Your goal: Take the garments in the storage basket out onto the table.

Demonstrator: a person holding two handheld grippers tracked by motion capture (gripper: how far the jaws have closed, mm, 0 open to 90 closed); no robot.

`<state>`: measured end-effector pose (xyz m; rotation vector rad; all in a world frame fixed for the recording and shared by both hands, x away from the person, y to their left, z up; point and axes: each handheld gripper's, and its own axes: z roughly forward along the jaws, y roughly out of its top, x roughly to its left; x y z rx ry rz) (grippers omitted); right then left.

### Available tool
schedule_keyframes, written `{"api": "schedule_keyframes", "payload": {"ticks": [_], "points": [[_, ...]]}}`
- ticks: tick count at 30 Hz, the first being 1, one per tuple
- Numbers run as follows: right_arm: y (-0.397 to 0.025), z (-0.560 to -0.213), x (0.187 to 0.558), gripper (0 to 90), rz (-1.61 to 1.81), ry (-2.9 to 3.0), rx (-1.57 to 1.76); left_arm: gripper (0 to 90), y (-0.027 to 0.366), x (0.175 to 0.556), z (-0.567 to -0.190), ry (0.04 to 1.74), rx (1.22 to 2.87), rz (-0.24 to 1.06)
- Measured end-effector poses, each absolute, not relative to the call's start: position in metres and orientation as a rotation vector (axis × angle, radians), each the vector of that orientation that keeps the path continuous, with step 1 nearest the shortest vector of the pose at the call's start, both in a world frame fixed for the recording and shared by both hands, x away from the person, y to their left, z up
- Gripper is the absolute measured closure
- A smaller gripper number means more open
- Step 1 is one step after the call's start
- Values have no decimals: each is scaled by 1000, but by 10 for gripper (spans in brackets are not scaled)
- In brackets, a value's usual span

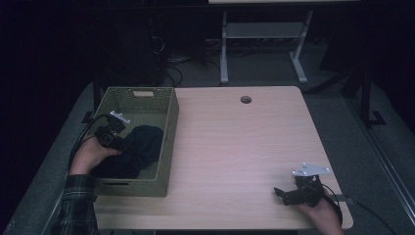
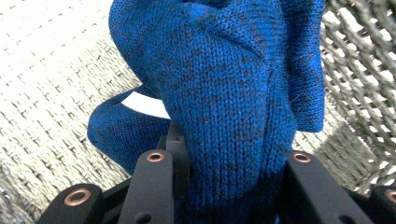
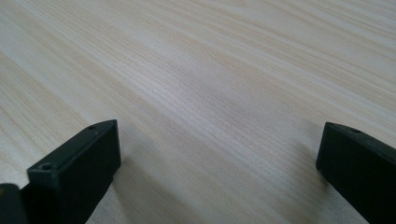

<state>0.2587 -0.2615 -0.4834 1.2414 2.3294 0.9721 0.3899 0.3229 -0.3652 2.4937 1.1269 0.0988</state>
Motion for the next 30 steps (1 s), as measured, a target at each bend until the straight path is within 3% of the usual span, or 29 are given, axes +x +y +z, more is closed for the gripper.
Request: {"api": "schedule_keyframes", "payload": {"ticks": [30], "points": [[-262,-483,259,0,970,2329,1241,677,325,383,-264,1065,2480,237]]}}
